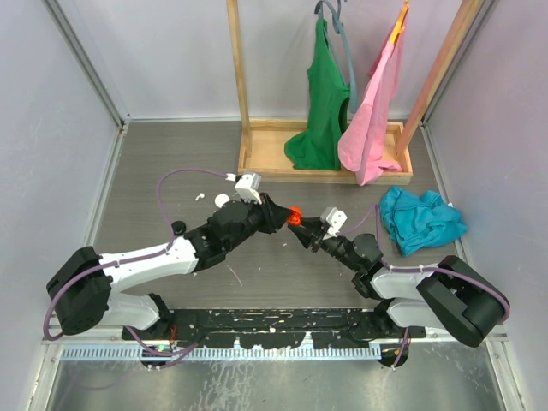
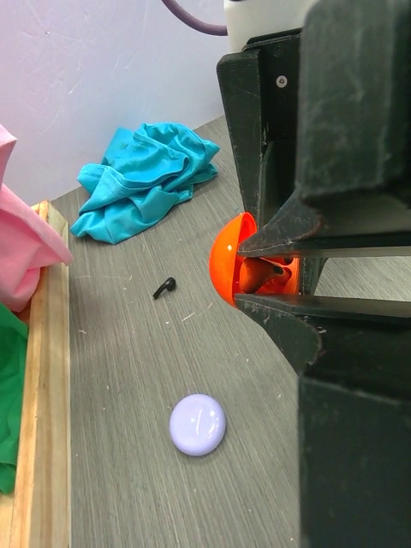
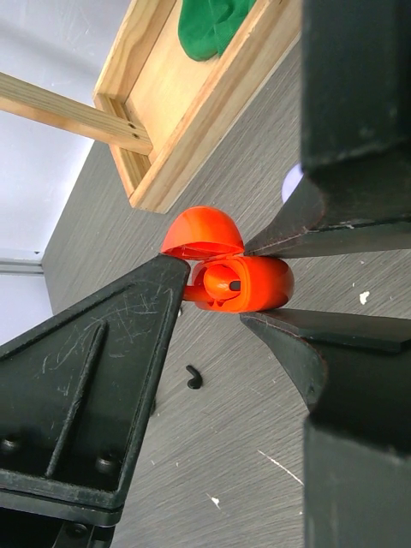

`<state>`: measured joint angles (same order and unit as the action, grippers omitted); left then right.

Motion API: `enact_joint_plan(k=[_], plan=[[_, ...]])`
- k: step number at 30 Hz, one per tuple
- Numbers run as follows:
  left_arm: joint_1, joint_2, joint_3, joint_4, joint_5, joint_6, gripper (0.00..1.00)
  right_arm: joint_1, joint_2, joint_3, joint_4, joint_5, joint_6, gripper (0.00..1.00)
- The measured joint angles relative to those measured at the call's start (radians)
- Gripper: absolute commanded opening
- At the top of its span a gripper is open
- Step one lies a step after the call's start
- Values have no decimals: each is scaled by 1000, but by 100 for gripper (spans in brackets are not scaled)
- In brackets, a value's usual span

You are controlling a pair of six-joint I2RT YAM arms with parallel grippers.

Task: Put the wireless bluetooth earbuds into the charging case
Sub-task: Place the earbud in the charging case.

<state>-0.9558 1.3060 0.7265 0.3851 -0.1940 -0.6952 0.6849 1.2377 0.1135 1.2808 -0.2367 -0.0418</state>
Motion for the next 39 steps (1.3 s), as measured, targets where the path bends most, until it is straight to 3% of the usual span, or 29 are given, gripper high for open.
enact_joint_plan(k=[8, 14, 18, 26, 33, 39], plan=[[-16, 0, 0, -8, -39, -1, 20, 0, -1, 0, 5, 0, 0, 1], [-31, -1, 0, -32, -73, -5, 33, 0, -1, -6, 5, -1, 3, 1], [-32, -17, 0, -73, -85, -6, 37, 0, -1, -10, 6, 0, 3, 1], [-23, -163, 5, -208, -81, 71, 55, 0, 0, -9, 5, -19, 14, 1], [97, -262, 63, -330, 143, 159, 67, 0, 6, 12, -6, -82, 15, 1], [228, -285, 74, -386, 391, 198, 72, 0, -43, 75, -114, -164, 13, 1]])
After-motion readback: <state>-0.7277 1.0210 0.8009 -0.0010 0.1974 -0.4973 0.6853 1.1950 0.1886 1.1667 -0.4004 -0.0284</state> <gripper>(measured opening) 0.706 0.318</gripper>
